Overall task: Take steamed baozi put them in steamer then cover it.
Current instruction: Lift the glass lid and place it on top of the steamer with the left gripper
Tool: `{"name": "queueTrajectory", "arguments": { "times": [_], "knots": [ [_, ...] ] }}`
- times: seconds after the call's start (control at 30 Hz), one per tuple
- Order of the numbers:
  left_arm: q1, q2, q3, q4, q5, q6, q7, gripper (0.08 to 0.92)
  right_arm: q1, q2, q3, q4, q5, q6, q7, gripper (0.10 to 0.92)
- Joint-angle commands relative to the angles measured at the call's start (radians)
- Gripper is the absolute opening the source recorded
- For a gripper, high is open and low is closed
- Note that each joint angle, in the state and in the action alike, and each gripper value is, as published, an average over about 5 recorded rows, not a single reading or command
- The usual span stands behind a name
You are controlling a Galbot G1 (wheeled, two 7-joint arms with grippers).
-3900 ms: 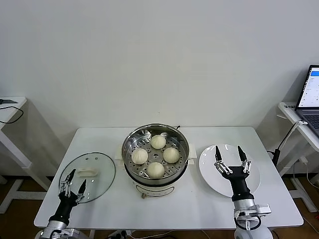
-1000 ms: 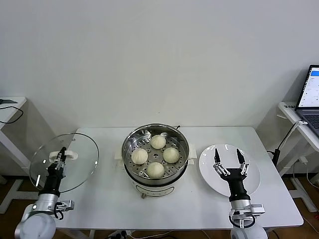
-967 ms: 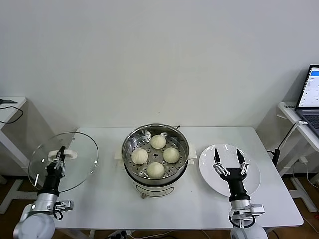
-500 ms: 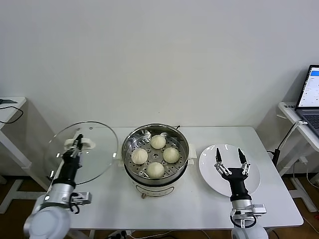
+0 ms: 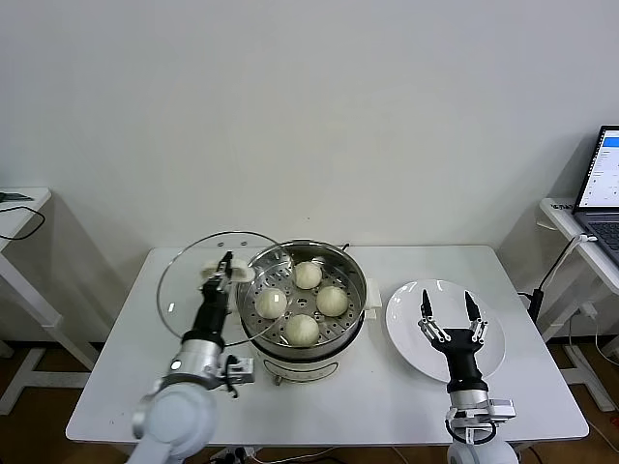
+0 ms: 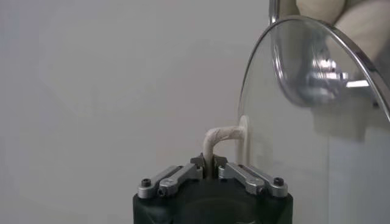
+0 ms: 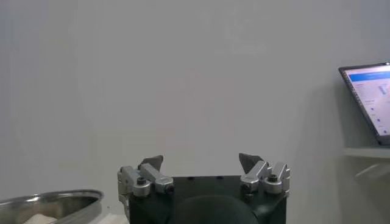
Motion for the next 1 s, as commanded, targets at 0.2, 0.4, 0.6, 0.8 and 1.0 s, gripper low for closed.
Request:
{"name": "queueTrajectory", "arguments": {
  "times": [0.2, 0.4, 0.6, 0.8, 1.0],
  "knots": [
    [-0.215, -0.157, 0.289, 0.156, 0.112, 0.201, 0.054, 0.188, 0.013, 0.012, -0.003, -0.021, -0.008, 0.004, -0.001, 0.823],
    [-0.213, -0.239, 0.290, 0.222, 0.170, 0.194, 0.049, 0.188, 0.017, 0.016, -0.004, -0.032, -0.013, 0.006, -0.002, 0.823],
    [-0.209, -0.281, 0.285, 0.258, 0.199, 0.188, 0.049, 0.188, 0.018, 0.019, -0.007, -0.037, -0.019, 0.006, -0.002, 0.823],
    [-0.205, -0.298, 0.278, 0.279, 0.222, 0.178, 0.044, 0.188, 0.016, 0.023, -0.009, -0.042, -0.025, 0.008, -0.003, 0.823],
    [-0.189, -0.311, 0.277, 0.291, 0.245, 0.166, 0.031, 0.188, 0.015, 0.021, -0.007, -0.044, -0.026, 0.008, -0.003, 0.823]
  ]
}}
